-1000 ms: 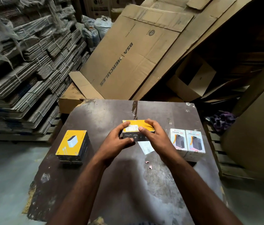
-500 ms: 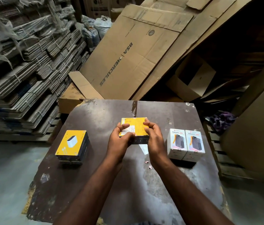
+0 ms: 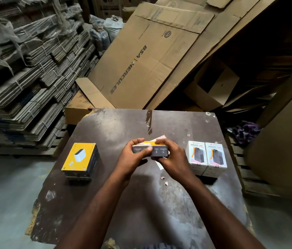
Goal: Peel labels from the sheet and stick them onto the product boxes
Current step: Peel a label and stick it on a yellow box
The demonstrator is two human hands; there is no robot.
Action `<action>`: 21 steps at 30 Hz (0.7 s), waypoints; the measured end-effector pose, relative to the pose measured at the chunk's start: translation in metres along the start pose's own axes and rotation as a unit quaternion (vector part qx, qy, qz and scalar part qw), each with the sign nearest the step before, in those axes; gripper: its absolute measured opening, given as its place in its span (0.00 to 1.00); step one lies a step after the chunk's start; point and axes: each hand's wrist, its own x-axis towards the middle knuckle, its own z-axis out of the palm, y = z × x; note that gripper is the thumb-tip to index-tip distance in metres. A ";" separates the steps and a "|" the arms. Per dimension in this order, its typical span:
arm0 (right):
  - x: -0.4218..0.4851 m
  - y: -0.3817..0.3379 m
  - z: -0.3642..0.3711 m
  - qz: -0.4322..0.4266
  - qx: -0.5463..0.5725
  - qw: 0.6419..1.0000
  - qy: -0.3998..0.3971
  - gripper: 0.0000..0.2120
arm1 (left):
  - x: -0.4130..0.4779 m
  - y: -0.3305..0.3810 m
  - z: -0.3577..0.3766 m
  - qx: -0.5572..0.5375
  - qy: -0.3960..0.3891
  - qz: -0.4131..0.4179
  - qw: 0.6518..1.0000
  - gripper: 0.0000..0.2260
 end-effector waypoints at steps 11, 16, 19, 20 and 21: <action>-0.002 0.023 -0.009 0.131 0.123 0.984 -0.012 0.19 | 0.017 -0.032 -0.014 0.194 0.004 0.092 0.977 0.25; -0.010 0.052 -0.004 0.231 0.220 0.947 0.045 0.26 | 0.016 -0.055 -0.005 0.212 -0.017 0.044 0.976 0.24; -0.014 0.066 -0.004 0.280 0.243 0.927 0.058 0.26 | 0.014 -0.070 0.007 0.177 -0.034 0.005 0.984 0.17; -0.015 0.070 -0.004 0.290 0.246 0.923 0.057 0.25 | 0.013 -0.074 0.011 0.148 -0.039 -0.016 0.988 0.16; -0.018 0.074 -0.003 0.298 0.252 0.919 0.054 0.24 | 0.013 -0.079 0.014 0.126 -0.037 -0.035 0.991 0.16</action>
